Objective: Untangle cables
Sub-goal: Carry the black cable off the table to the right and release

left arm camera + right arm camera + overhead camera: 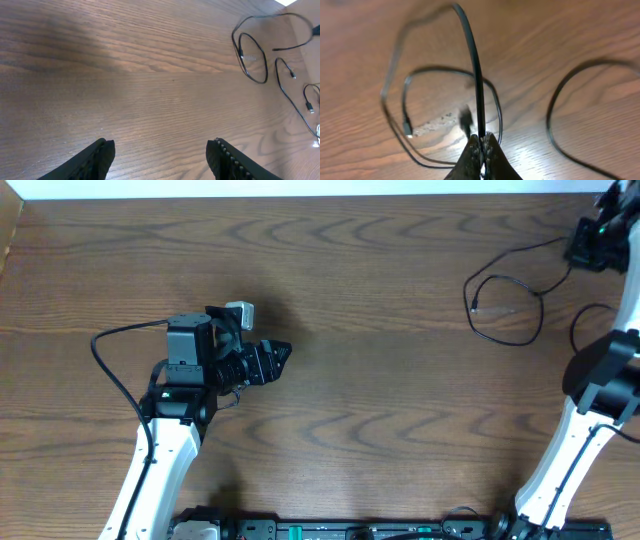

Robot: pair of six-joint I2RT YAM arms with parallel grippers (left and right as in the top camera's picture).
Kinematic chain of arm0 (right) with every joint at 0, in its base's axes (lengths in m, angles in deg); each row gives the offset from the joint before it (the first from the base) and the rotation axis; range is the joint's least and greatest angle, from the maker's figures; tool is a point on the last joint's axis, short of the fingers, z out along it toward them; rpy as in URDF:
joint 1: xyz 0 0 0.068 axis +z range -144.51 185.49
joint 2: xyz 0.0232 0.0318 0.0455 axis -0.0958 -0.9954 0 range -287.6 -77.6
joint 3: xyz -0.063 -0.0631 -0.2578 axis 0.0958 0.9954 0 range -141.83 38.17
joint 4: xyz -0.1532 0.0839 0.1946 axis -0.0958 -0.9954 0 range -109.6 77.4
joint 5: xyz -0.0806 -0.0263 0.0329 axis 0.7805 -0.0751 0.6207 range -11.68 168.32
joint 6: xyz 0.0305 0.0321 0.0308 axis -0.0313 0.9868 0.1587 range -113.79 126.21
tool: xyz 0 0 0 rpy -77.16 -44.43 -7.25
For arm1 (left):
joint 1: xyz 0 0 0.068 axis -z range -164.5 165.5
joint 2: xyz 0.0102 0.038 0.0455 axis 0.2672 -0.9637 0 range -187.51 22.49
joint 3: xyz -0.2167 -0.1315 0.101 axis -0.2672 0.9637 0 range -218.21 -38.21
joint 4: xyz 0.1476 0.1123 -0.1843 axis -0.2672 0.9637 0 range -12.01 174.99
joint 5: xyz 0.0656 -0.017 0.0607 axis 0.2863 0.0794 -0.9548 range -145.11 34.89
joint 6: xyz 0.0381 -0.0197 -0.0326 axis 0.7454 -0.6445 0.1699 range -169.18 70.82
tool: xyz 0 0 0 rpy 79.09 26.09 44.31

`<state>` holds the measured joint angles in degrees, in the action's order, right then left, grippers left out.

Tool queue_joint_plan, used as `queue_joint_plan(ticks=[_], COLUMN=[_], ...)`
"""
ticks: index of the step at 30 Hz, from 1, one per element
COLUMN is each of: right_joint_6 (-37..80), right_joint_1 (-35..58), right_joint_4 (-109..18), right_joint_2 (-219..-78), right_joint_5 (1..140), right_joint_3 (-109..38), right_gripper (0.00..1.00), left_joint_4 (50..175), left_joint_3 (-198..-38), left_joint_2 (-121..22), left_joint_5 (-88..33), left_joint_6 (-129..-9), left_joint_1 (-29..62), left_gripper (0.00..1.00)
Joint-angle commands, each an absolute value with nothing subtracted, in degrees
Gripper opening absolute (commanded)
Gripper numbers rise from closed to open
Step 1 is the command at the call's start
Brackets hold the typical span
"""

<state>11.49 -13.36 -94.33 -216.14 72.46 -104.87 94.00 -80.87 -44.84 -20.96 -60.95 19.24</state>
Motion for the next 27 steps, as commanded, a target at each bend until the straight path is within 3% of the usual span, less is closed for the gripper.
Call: queue_joint_plan(ticks=[1, 7, 20, 21, 24, 26, 27], right_joint_6=[13.9, 12.9, 14.5, 14.6, 15.1, 15.4, 15.4], right_joint_1=[-12.3, -11.2, -10.2, -10.2, -10.2, -10.2, -10.2], right_joint_4=[-97.3, -102.2, -100.7, -100.2, -98.4, -97.7, -97.6], right_joint_2=[-221.4, -225.3, -225.3, -225.3, -225.3, -225.3, -225.3], right_joint_5=[71.7, 72.0, 76.9, 77.4, 78.2, 79.5, 80.3], right_joint_3=[-105.3, -105.2, -100.6, -99.8, -97.6, -97.0, -97.0], right_gripper=[0.01, 0.01, 0.02, 0.04, 0.27, 0.37, 0.48], left_joint_4=[94.0, 93.9, 94.0, 94.0, 94.0, 93.8, 93.7], left_joint_3=[-80.7, -80.7, -80.7, -80.7, -80.7, -80.7, -80.7], left_joint_2=[-44.4, -44.4, -44.4, -44.4, -44.4, -44.4, -44.4], left_joint_5=[-21.3, -21.3, -21.3, -21.3, -21.3, -21.3, -21.3], left_joint_6=[-60.0, -60.0, -60.0, -60.0, -59.9, -59.9, -59.9], left_joint_1=[19.0, 19.0, 19.0, 19.0, 19.0, 19.0, 19.0], left_gripper=[0.64, 0.64, 0.64, 0.64, 0.64, 0.64, 0.64])
